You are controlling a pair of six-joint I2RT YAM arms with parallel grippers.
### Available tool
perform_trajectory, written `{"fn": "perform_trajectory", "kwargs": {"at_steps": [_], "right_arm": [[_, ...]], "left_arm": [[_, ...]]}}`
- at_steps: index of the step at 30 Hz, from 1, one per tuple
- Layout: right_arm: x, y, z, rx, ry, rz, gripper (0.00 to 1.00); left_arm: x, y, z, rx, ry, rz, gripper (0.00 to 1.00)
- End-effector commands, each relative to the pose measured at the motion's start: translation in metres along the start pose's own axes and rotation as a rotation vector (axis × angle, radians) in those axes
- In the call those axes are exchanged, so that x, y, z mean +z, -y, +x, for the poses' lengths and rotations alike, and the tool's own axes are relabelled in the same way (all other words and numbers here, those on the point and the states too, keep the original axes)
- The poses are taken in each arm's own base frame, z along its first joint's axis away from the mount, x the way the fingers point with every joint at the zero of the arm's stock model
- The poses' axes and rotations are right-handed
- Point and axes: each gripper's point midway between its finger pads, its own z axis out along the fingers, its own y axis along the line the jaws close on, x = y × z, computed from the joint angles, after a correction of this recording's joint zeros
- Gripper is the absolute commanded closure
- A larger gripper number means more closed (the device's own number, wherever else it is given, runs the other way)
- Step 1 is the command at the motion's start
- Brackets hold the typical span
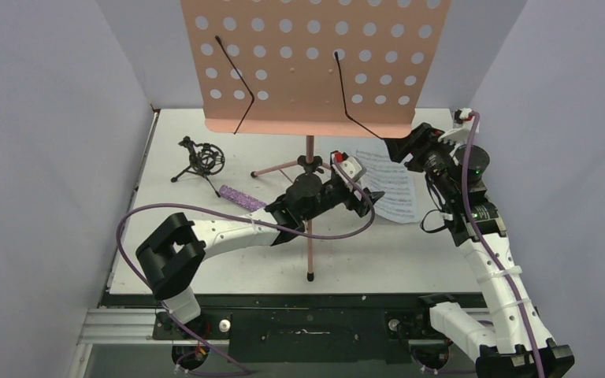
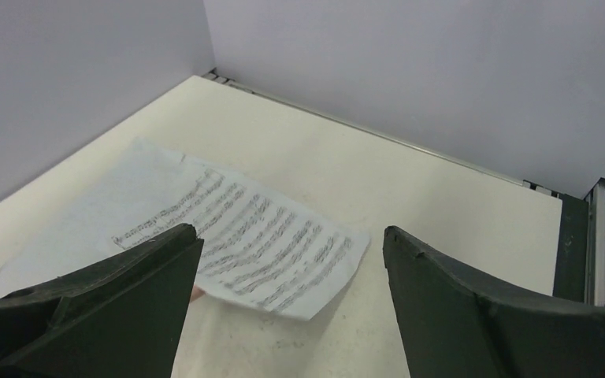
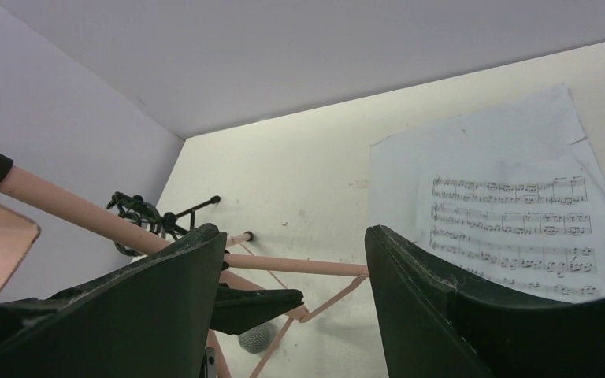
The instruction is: Set up the instrument practice props
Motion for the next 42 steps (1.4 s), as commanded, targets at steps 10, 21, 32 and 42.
{"fn": "perform_trajectory", "kwargs": {"at_steps": [10, 21, 32, 42], "right_arm": [[0.022, 0.039, 0.034, -0.026, -0.052, 0.108, 0.28], [0.044, 0.106, 0.113, 0.089, -0.245, 0.199, 0.28], [0.025, 0.222, 0.147, 0.394, -0.283, 0.351, 0.28], [0.01, 0.278, 0.181, 0.476, -0.299, 0.57, 0.28]], "left_arm": [[-0.014, 0.0, 0.048, -0.212, -0.113, -0.046, 0.11], [-0.027, 0.008, 0.071, -0.409, -0.165, -0.045, 0.09], [0.006, 0.013, 0.096, -0.574, -0.267, -0.069, 0.09], [0.05, 0.013, 0.122, -0.647, -0.252, -0.096, 0.09]]}}
